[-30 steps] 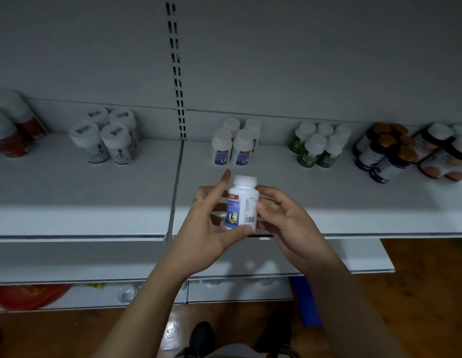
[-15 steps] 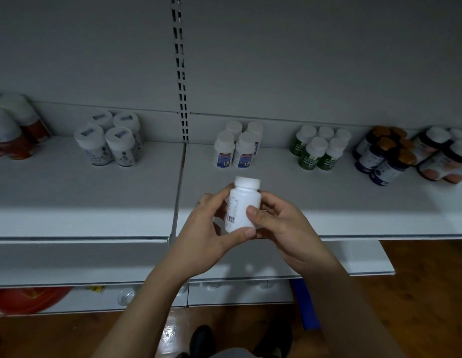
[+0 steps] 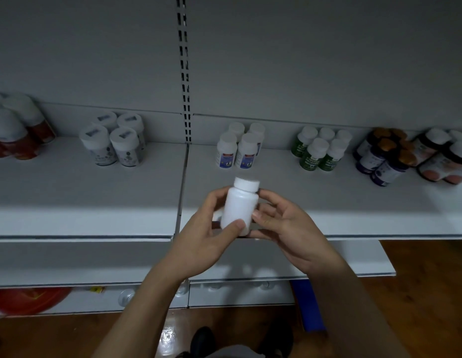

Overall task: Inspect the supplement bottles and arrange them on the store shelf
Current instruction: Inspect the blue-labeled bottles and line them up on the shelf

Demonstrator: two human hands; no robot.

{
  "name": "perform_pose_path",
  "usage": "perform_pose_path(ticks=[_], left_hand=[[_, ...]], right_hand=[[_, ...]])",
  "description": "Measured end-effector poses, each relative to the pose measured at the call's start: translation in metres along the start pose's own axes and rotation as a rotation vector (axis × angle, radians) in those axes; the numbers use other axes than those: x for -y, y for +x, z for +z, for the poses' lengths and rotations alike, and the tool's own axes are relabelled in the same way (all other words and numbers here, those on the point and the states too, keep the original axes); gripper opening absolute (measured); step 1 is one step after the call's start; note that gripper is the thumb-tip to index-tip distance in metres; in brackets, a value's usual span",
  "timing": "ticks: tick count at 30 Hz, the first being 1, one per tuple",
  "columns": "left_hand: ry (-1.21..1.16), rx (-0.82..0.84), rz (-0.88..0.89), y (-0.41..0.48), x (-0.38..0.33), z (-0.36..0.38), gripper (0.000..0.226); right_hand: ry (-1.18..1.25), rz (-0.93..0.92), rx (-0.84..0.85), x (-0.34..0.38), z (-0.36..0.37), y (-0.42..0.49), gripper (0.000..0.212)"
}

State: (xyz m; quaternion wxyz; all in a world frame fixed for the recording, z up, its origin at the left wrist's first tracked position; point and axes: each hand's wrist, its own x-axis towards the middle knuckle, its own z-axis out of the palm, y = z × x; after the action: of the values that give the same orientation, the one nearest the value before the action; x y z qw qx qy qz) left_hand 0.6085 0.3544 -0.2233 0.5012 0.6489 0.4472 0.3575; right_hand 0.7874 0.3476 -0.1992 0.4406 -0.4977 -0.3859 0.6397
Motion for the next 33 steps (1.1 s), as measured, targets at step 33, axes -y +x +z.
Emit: perform_pose_path(ticks=[33], left_hand=[[-0.162, 0.019, -0.092, 0.0, 0.007, 0.002, 0.055]], right_hand=[[-0.061, -0.007, -0.106, -0.001, -0.005, -0.006, 0.019]])
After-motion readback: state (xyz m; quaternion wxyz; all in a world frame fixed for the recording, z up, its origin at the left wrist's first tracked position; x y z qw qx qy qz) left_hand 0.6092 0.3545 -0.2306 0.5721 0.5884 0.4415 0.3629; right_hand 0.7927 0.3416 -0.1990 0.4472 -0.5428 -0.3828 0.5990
